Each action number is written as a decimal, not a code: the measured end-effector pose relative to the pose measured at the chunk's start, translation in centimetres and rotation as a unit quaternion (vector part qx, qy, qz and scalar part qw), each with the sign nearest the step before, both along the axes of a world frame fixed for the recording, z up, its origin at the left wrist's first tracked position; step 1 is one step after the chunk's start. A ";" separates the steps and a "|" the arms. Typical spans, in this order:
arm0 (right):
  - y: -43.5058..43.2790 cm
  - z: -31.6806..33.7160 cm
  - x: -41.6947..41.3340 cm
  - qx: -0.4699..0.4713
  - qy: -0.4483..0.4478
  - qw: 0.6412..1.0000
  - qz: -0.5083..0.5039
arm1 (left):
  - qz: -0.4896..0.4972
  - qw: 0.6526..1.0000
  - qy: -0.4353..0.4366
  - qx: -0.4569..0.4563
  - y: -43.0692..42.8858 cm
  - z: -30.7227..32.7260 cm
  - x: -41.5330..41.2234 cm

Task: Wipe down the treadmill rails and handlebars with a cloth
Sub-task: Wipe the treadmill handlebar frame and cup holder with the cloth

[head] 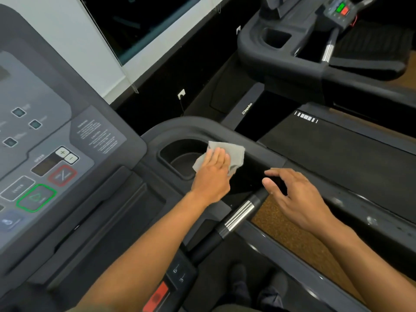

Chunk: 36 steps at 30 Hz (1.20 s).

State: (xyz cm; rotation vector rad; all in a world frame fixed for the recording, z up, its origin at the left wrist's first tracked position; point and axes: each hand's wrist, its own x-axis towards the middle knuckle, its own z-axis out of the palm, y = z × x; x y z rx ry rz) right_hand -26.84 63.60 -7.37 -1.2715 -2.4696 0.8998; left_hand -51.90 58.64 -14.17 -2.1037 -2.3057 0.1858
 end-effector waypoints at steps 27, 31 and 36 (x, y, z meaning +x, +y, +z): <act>0.6 0.0 2.1 0.004 -0.005 0.999 -0.048 | 0.076 0.973 -0.205 -0.069 -5.7 2.0 -1.1; 0.7 -0.2 2.9 0.006 -0.005 0.998 -0.066 | 0.126 0.967 -0.218 -0.036 -10.8 1.4 -1.2; 0.6 -0.4 4.6 0.014 -0.015 0.995 -0.100 | 0.126 0.951 -0.283 0.001 -9.7 0.8 -1.3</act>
